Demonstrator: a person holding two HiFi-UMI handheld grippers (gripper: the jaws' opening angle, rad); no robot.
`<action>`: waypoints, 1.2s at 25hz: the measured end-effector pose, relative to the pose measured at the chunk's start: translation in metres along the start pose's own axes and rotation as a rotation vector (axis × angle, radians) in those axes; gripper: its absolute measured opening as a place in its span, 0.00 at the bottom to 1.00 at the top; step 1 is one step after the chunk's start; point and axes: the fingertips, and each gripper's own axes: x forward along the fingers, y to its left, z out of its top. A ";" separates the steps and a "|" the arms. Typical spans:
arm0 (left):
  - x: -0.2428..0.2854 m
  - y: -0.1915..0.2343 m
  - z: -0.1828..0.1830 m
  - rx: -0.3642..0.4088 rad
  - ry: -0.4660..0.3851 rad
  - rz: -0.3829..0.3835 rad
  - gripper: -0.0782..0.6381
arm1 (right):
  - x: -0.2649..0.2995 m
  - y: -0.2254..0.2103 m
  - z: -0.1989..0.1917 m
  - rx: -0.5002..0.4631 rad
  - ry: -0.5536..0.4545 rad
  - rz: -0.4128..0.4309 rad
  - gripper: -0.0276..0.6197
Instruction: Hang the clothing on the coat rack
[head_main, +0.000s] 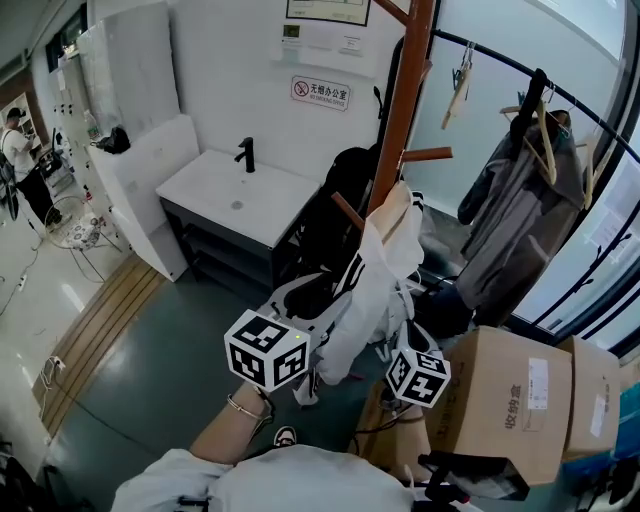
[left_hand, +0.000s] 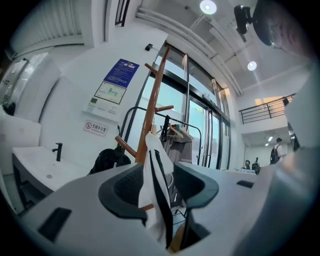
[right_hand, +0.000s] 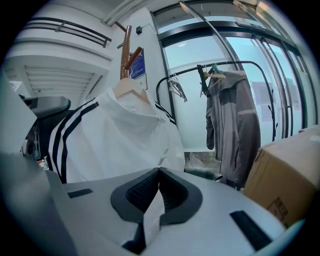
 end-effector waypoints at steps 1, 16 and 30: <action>-0.004 0.001 0.004 -0.019 -0.025 0.003 0.36 | 0.000 0.001 0.000 -0.001 0.001 0.005 0.08; -0.059 0.064 -0.014 -0.066 -0.100 0.382 0.25 | -0.014 -0.011 0.002 0.009 -0.019 0.014 0.08; -0.072 0.059 -0.049 -0.029 0.056 0.449 0.12 | -0.035 -0.021 0.007 0.051 -0.055 0.045 0.08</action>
